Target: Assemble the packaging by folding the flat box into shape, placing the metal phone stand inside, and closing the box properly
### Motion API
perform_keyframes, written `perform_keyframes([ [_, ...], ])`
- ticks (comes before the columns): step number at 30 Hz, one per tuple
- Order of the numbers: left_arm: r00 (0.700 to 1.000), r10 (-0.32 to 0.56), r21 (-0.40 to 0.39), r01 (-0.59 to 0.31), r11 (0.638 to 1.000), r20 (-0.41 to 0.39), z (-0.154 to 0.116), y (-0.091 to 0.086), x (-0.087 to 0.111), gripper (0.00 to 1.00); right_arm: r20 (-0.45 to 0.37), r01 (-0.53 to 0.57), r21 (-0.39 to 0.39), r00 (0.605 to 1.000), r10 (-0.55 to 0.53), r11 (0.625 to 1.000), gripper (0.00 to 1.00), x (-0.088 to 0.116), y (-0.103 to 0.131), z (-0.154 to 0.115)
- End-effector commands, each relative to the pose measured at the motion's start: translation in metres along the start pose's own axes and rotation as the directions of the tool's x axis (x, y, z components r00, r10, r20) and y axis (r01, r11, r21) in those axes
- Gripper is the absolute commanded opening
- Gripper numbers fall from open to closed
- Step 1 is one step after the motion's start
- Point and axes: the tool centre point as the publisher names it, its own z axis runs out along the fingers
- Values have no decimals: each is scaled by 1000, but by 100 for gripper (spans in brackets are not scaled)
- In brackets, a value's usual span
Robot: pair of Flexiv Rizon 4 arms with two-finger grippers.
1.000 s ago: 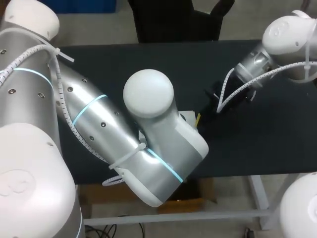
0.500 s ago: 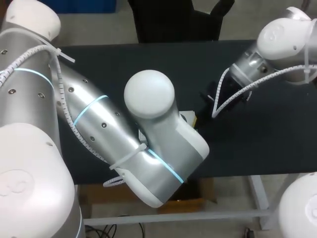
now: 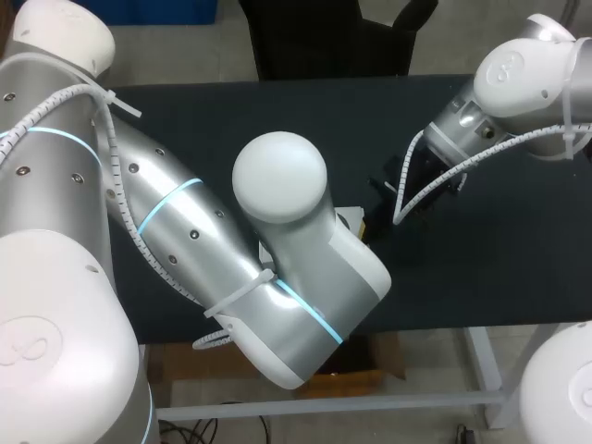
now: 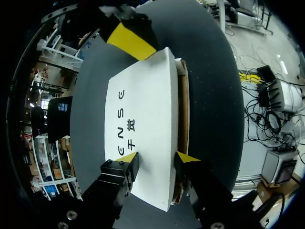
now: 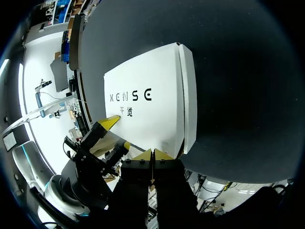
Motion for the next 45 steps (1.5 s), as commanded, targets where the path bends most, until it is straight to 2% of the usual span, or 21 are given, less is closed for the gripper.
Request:
perform_keyframes([
  [1,1000,0,-3,0,1000,7,1,-1,3,49,-2,1,12,1000,-1,1000,0,-2,4,5],
  [23,1000,-3,-1,3,1000,8,-2,1,5,49,-6,-11,20,1000,11,1000,0,-14,7,12],
  [33,997,-36,62,32,998,71,-37,14,6,47,-11,-6,26,1000,7,1000,0,-16,10,15],
  [34,997,-47,78,42,996,66,-41,15,6,46,-12,-6,27,1000,7,1000,0,-16,10,16],
  [35,996,-64,90,59,994,60,-44,16,4,40,-12,-6,27,1000,7,1000,0,-16,10,16],
  [36,995,-86,104,81,991,44,-48,17,2,28,-13,-6,27,1000,6,1000,0,-17,10,17],
  [37,994,-104,123,99,987,28,-50,18,1,9,-14,-6,27,1000,7,1000,0,-17,10,17],
  [38,992,-130,142,128,982,3,-52,19,-2,0,-16,-6,28,1000,7,1000,0,-18,10,17],
  [45,976,-202,145,213,966,-83,-40,21,-10,0,-19,-3,28,1000,3,1000,0,-18,8,19],
])
